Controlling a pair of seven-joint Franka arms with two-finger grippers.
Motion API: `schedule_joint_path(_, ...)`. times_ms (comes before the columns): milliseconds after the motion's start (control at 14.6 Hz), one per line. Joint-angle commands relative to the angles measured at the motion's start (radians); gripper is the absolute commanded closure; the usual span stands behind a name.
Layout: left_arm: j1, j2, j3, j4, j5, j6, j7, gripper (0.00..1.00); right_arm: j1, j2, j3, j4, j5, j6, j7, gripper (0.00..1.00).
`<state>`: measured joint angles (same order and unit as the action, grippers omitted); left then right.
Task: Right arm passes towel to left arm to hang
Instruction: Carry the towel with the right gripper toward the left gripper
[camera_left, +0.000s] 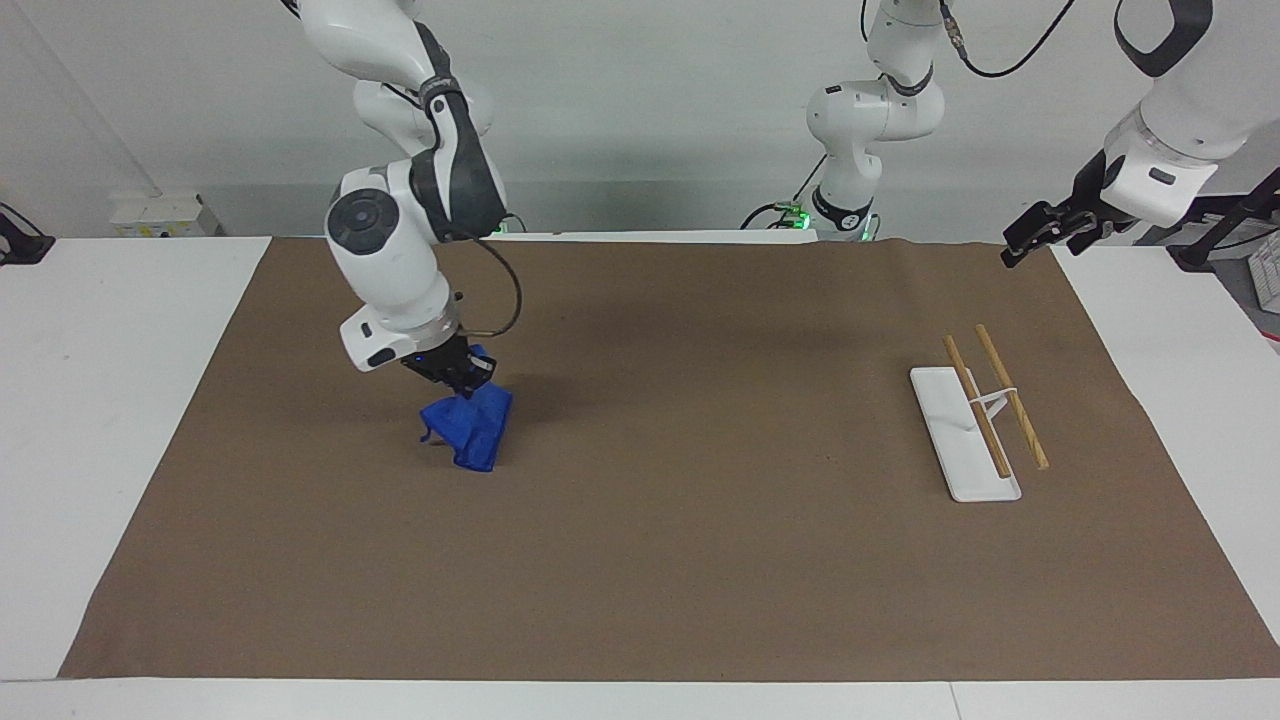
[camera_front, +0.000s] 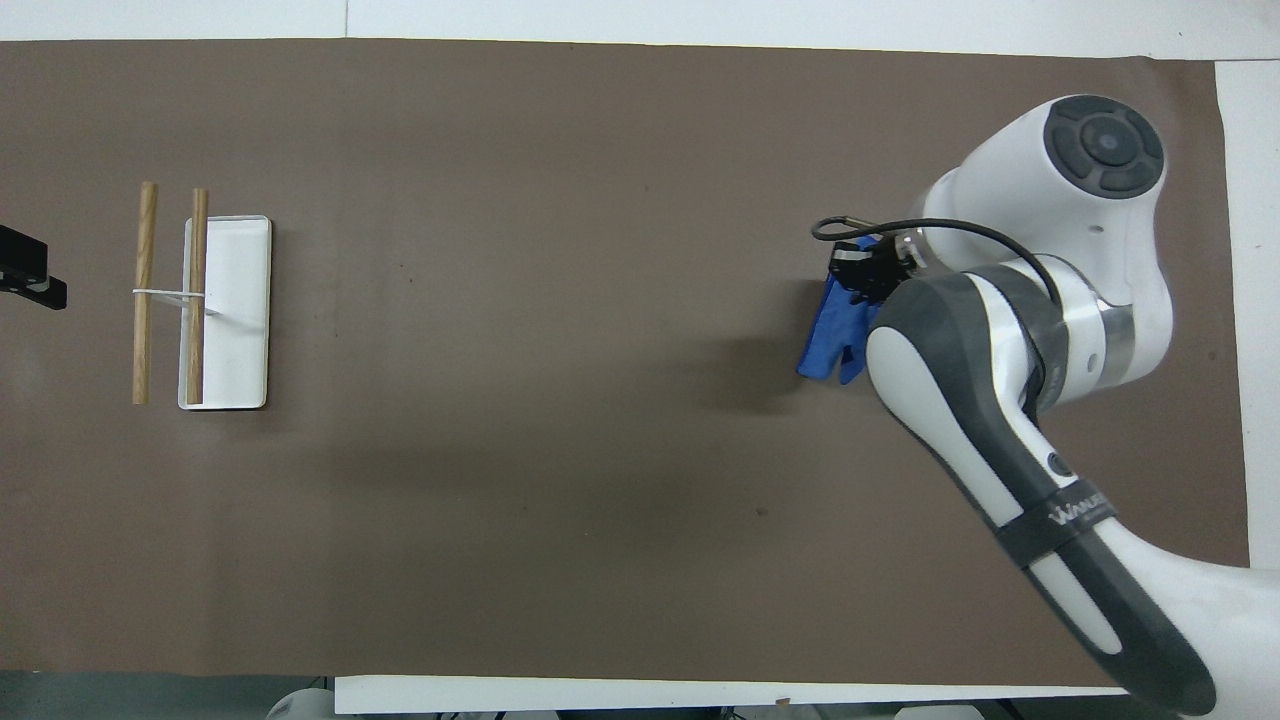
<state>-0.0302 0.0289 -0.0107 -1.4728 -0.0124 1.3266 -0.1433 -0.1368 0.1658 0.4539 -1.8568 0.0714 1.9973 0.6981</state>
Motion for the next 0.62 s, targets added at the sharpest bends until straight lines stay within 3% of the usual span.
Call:
schedule_joint_path(0, -0.019, -0.026, 0.006, -0.029, -0.001, 0.013, 0.005, 0.0, -0.015, 0.044, 0.08, 0.074, 0.15, -0.006, 0.199, 1.0)
schedule_joint_path(274, -0.013, -0.038, 0.008, -0.033, -0.001, -0.003, -0.05, 0.0, -0.003, 0.092, 0.236, 0.111, 0.217, 0.18, 0.54, 1.0)
schedule_joint_path(548, -0.005, -0.099, 0.006, -0.17, -0.004, 0.093, -0.262, 0.0, 0.069, 0.159, 0.324, 0.137, 0.226, 0.447, 0.837, 1.0)
